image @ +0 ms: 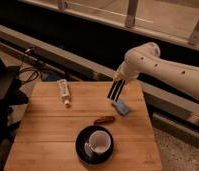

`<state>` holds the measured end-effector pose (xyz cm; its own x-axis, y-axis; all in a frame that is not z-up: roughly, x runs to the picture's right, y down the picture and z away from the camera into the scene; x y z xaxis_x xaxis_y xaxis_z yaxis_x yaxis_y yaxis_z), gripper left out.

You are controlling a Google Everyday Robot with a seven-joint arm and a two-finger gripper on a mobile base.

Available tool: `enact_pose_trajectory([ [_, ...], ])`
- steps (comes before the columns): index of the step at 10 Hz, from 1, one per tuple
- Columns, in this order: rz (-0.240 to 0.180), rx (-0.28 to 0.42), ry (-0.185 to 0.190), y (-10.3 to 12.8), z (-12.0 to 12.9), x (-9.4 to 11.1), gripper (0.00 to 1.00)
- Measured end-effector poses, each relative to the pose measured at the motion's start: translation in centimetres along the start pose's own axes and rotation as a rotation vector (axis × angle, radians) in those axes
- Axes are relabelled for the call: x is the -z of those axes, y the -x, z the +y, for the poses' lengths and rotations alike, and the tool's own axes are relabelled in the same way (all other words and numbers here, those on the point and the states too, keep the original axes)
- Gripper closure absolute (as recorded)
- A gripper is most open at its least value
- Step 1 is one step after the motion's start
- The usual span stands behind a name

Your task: Place the eraser on the white sponge

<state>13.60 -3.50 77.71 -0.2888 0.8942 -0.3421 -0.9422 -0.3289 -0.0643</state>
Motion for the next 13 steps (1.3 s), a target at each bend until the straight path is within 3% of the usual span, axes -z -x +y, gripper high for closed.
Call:
enact_pose_trajectory([
  [6, 0.121, -0.133, -0.05, -1.0, -4.3, -5.3, 0.96],
  [10, 0.208, -0.203, -0.037, -3.0, -5.7, -8.8, 0.96],
  [13, 0.236, -0.241, -0.039, -3.6, -7.1, -10.7, 0.96],
])
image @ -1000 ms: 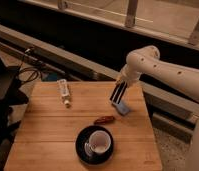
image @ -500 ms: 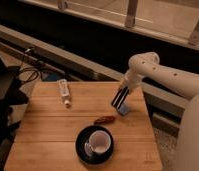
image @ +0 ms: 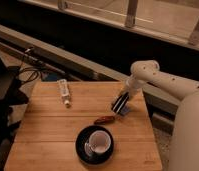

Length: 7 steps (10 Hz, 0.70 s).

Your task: Place the eraser on the white sponge

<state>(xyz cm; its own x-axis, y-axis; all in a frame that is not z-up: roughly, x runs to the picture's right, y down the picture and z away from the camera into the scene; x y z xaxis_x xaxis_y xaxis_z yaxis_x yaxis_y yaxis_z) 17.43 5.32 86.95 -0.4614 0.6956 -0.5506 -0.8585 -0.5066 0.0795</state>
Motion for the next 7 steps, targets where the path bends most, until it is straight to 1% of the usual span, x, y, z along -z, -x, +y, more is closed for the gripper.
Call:
enact_pose_trajectory([
  [2, 0.016, -0.021, -0.006, 0.5, -0.8, -1.1, 0.96],
  [4, 0.051, -0.023, -0.008, 0.7, -1.2, -3.0, 0.94],
  [6, 0.074, -0.031, -0.007, 0.8, -1.7, -4.2, 0.79],
  [7, 0.084, -0.034, -0.004, 0.8, -1.9, -4.4, 0.67],
])
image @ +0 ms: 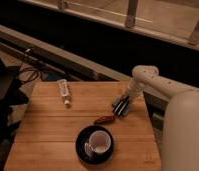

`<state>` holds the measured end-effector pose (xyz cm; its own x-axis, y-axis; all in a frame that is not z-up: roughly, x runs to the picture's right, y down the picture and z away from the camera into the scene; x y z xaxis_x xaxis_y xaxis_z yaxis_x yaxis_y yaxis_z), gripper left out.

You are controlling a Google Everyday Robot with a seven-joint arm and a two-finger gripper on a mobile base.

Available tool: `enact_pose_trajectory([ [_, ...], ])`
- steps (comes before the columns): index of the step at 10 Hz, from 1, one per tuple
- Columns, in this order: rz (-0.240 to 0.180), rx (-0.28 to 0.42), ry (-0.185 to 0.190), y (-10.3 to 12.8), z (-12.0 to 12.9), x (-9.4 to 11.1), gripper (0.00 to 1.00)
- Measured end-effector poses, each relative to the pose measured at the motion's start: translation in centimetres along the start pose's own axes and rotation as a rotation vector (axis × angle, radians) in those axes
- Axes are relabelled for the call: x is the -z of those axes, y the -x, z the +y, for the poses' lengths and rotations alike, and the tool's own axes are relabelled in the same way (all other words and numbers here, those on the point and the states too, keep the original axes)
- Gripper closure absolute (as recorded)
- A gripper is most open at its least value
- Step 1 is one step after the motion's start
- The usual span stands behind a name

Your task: Place the eraser on the white sponge

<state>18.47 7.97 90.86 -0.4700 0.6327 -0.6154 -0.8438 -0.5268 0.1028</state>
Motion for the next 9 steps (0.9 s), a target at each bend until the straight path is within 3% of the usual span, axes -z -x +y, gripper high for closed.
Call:
enact_pose_trajectory([
  [4, 0.023, -0.018, 0.008, -0.5, -0.7, -0.3, 0.27],
  [5, 0.029, -0.024, 0.008, -0.7, -1.1, -0.4, 0.22],
  [7, 0.03, -0.027, 0.011, -1.1, -1.3, -0.2, 0.22],
  [9, 0.019, -0.011, 0.023, -0.3, -0.4, 1.0, 0.36],
])
